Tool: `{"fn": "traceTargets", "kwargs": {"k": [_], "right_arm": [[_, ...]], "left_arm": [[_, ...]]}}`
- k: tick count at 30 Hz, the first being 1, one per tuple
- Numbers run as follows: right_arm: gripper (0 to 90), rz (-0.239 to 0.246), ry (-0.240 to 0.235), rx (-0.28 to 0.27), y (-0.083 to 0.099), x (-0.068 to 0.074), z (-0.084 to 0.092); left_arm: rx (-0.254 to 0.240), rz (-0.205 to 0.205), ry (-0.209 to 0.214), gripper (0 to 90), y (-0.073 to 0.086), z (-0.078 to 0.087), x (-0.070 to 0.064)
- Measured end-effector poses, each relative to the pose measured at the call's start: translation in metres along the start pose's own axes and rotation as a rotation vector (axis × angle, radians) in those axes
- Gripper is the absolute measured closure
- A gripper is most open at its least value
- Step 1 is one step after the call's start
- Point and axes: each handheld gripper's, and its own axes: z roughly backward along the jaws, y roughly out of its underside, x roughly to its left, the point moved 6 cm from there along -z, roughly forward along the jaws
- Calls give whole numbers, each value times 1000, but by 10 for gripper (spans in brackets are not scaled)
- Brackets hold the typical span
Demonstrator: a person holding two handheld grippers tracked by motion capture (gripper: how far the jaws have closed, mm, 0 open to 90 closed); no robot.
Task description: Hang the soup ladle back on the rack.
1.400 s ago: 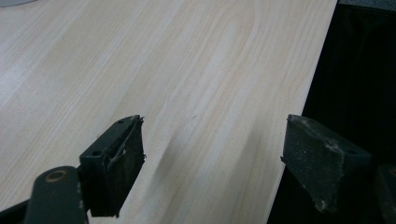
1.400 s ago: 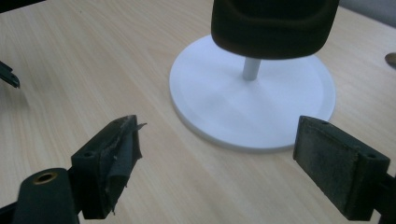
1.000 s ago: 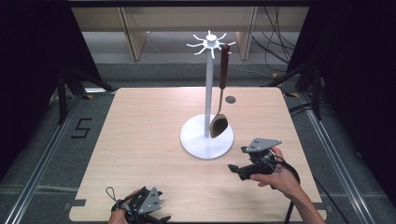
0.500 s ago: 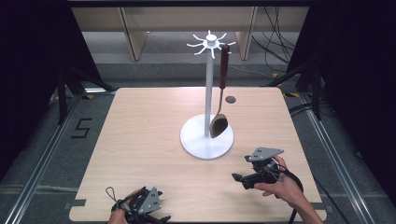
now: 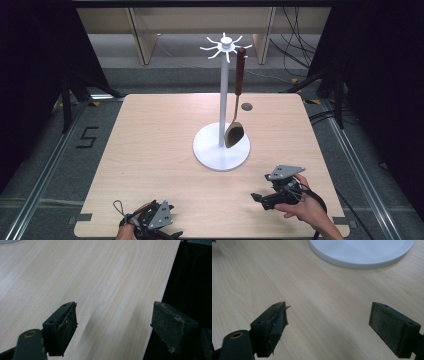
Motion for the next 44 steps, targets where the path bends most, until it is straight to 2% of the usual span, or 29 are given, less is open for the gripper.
{"fn": "traceTargets", "kwargs": {"k": [2,4,5,6,10,11,12,14,15,16,18,21,22,24,25,26,28,29,30,31,32,33,34,35,36,37,38,39,44], "right_arm": [[157,4,-16,5,5,2,-1],[157,-12,3,8,9,3,0],[157,-8,2,-4,10,3,-1],[158,-8,2,19,12,3,2],[157,-6,-9,22,17,5,3],[158,-4,0,14,18,5,3],[158,-16,-4,25,20,6,4],[158,-9,1,23,22,6,4],[158,-9,-10,3,23,6,2],[158,-10,-5,26,25,6,4],[158,-9,-4,36,27,7,6],[158,-12,-3,34,30,8,7],[158,-18,-1,13,30,8,5],[158,-19,9,28,33,9,7],[158,7,17,16,34,8,6],[158,7,17,16,34,8,6],[158,7,8,27,36,8,8],[158,-14,16,49,38,10,11],[158,8,15,36,38,9,10],[158,4,3,7,37,9,8],[158,4,3,7,37,9,8],[158,-1,4,45,39,10,11],[158,-14,13,20,39,11,10],[158,0,8,20,40,11,10],[158,7,9,47,41,11,12],[158,-10,24,14,41,12,9],[158,-10,24,14,41,12,9],[158,14,18,24,41,10,10],[158,1,12,29,42,11,10]], "left_arm": [[-7,-1,-2,198,0,0,0],[-5,1,0,198,0,0,0],[-8,-1,-2,198,0,0,0],[-8,-1,-2,198,0,0,0],[-3,-1,1,198,0,0,0],[-4,0,1,198,0,0,0],[0,-2,0,198,0,0,0],[0,-2,0,198,0,0,0],[0,-1,0,198,0,0,0],[0,-1,0,198,0,0,0],[1,-1,0,198,0,0,0],[-1,-2,1,198,0,0,0],[-1,-2,1,198,0,0,0],[0,0,0,198,0,0,0],[0,-1,2,198,0,0,0],[0,-1,2,198,0,0,0],[-6,-1,2,198,0,-1,0],[-5,0,4,198,0,-1,0],[-5,-1,2,198,0,-1,0],[-5,-2,1,198,0,-1,0],[-5,-2,1,198,0,-1,0],[-3,1,1,198,0,0,0],[-4,-1,2,198,0,-1,0],[-5,-2,2,198,0,-1,0],[-4,-2,2,198,0,-1,0],[-5,-1,3,198,0,-1,0],[-5,-1,3,198,0,-1,0],[-6,-2,1,198,0,-1,0],[-5,-1,2,198,0,-1,0]]}}
